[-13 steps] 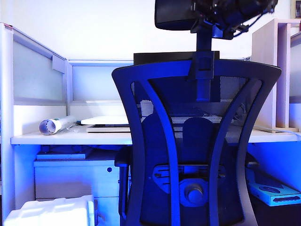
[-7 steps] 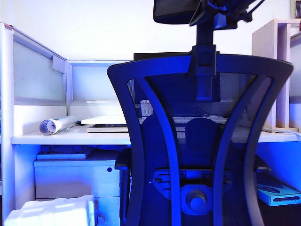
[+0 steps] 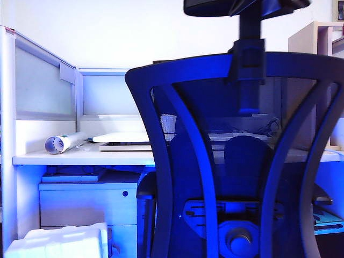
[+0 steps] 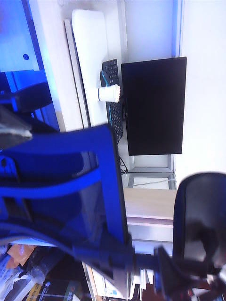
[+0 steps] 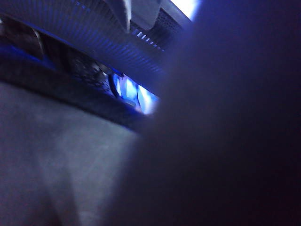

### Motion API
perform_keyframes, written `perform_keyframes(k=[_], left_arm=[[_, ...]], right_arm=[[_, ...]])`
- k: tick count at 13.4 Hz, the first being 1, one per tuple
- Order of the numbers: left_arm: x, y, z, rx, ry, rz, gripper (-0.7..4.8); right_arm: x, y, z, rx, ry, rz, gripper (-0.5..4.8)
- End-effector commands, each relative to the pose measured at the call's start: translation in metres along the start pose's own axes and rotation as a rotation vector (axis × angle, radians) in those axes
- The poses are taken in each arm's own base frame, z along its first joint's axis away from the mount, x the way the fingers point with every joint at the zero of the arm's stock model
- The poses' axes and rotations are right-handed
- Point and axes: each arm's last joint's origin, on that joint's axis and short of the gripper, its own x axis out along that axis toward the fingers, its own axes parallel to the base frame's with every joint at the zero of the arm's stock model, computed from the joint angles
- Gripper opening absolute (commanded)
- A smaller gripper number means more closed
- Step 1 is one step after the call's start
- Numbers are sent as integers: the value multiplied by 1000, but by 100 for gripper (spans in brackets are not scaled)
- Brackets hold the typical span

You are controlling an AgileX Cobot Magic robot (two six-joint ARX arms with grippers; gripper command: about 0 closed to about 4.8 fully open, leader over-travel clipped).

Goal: Pull out the black chair under the table.

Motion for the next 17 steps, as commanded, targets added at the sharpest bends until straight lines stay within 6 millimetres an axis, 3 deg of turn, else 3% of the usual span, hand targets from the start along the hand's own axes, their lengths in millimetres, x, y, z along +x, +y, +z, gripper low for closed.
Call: perform_keyframes(k=[1,4,8,9,11,12,15,17], left_arm=[[0,0,1,-2,-7,4,-4],[0,1,1,-2,-14,50,-4],[0,2,1,-3,-15,63,-4],[0,2,1,-3,-15,63,-4],[0,2,1,-3,-15,63,-4],[0,2,1,-3,-15,63,-4],[0,2,2,2,-25,62,-4],[0,2,3,4,-29,61,-4]], right_arm=[[-40,32,32,63,-182,109,-8],[-47,43,32,57,-175,133,-8],[-45,41,23,88,-85,128,-8],[-45,41,20,89,-59,138,10],[-47,43,17,98,-25,162,203],[-49,43,17,101,-16,159,248],[-61,46,14,65,-6,119,248],[-81,50,2,60,-34,84,248]])
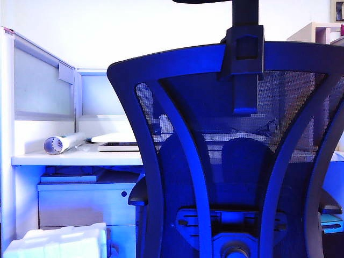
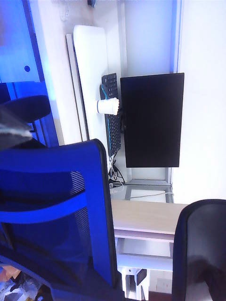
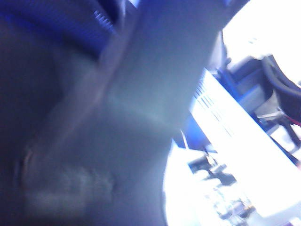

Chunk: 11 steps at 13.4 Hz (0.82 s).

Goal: Pull out the black chair under the table.

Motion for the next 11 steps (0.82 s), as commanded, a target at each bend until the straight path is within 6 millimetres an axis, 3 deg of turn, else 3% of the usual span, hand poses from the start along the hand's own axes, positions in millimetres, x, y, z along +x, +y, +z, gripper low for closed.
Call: perform_keyframes(k=[1,4,6,7,9,11], left_arm=[[0,0,2,2,-19,2,-4],[0,0,2,2,-19,2,-4],[0,0,2,3,-19,3,-4],[0,0,2,13,-18,6,-4],[0,0,2,13,-20,11,-4],[0,0,2,12,-20,9,-4]], right_arm=[[-30,7,-21,-13,-36,-83,248],[-69,11,-60,-37,-138,-269,241],[-93,13,-85,-105,-225,-393,171],[-104,12,-101,-153,-249,-470,95],[-117,9,-131,-188,-278,-538,-6],[-122,2,-173,-192,-315,-572,-6]])
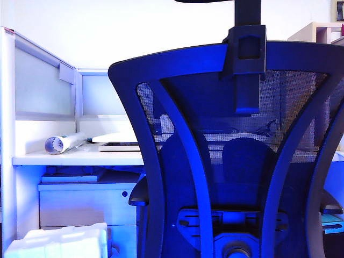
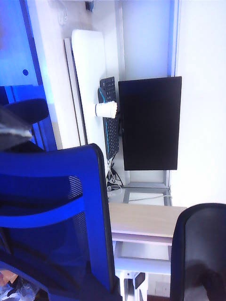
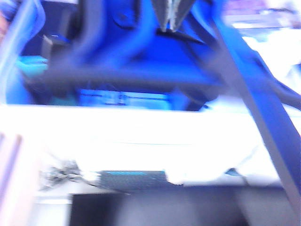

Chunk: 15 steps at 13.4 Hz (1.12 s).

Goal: Pull out the black chair under the table.

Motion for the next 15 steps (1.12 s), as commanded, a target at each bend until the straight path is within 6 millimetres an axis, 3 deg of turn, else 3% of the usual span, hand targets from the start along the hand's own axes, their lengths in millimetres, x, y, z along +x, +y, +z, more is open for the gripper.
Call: perform_keyframes(k=[1,3,9,10,15], left_arm=[[0,0,1,6,-12,1,-4],[0,0,1,6,-12,1,-4],[0,0,1,5,-10,-9,-4],[0,0,0,2,-1,-7,-4],[-3,8,-20,72,194,212,-5]], right_arm=[[-7,-4,-31,-6,-31,-27,-6],[-4,-5,-55,-14,0,-33,-6],[3,-15,-66,-15,18,-87,-6],[9,-21,-78,26,30,-127,-6],[20,-27,-101,70,36,-134,-6]])
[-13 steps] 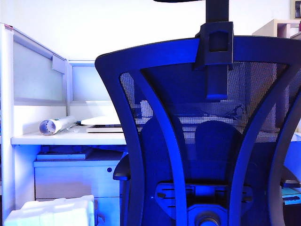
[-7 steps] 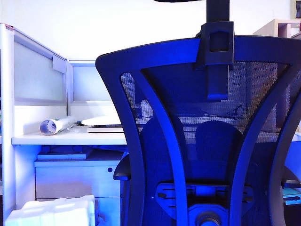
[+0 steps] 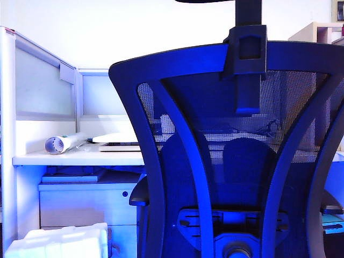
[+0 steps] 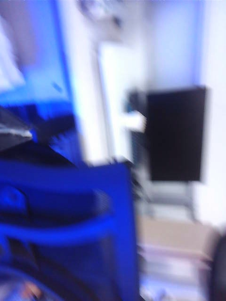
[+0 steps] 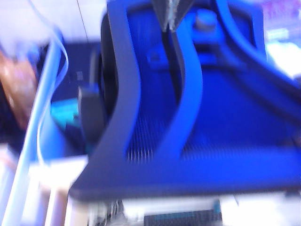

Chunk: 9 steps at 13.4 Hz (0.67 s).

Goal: Pull out the black chair under the table.

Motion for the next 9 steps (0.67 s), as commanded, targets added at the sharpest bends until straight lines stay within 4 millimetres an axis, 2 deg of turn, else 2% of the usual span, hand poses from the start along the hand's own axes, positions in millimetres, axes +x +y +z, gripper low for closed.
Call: perform_keyframes(k=[1,3,7,9], left_arm=[[-1,7,-9,75,95,226,-5],[-2,10,-13,102,135,331,-5],[-6,11,-28,96,301,358,-5],[-8,11,-34,90,368,370,-4]], right_arm=[[6,-1,-12,6,10,9,-5],[10,-2,-23,7,40,5,-6],[17,-5,-47,12,114,-1,-6],[22,-7,-72,17,192,-5,-6]])
